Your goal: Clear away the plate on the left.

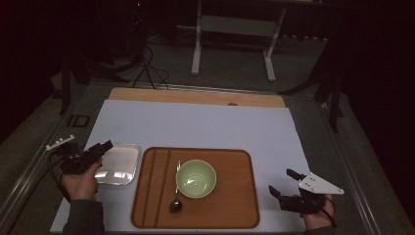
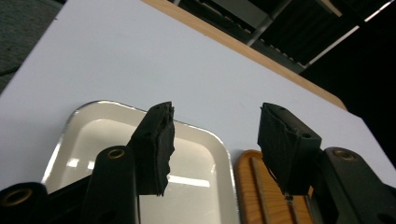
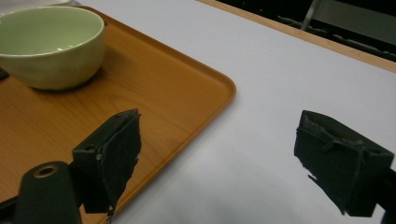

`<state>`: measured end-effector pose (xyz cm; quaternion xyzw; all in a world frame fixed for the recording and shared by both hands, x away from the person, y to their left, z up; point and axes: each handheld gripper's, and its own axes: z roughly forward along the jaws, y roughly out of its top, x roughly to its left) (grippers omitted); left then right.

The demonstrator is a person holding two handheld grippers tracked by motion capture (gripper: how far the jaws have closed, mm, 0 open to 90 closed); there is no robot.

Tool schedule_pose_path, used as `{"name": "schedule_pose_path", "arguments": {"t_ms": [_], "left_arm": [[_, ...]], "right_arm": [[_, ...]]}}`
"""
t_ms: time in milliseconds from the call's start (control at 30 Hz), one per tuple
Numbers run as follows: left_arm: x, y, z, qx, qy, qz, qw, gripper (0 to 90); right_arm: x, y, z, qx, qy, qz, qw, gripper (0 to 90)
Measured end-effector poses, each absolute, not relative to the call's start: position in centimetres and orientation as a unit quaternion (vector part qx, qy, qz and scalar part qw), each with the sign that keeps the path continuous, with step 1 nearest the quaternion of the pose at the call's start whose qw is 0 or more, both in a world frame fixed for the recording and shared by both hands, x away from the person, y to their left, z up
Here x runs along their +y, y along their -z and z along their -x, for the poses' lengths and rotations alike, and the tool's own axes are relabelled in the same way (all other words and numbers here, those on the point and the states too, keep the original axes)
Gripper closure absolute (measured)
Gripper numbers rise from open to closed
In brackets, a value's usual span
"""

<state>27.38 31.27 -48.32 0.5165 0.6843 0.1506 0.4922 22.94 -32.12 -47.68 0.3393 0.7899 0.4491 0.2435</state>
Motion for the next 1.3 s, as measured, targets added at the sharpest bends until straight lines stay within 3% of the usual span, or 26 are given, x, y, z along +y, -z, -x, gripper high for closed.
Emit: {"name": "schedule_pose_path", "arguments": {"t_ms": [667, 1300], "left_arm": [[33.4, 49.7, -27.1, 0.704, -0.155, -0.497, 0.484, 47.3], [34.2, 50.7, -27.4, 0.706, -0.157, -0.512, 0.463, 47.6]], "right_arm": [[-32.0, 47.7, -23.0, 0.793, -0.446, -0.339, 0.241, 14.5], [-32.0, 47.7, -23.0, 0.794, -0.444, -0.338, 0.240, 14.5]]}}
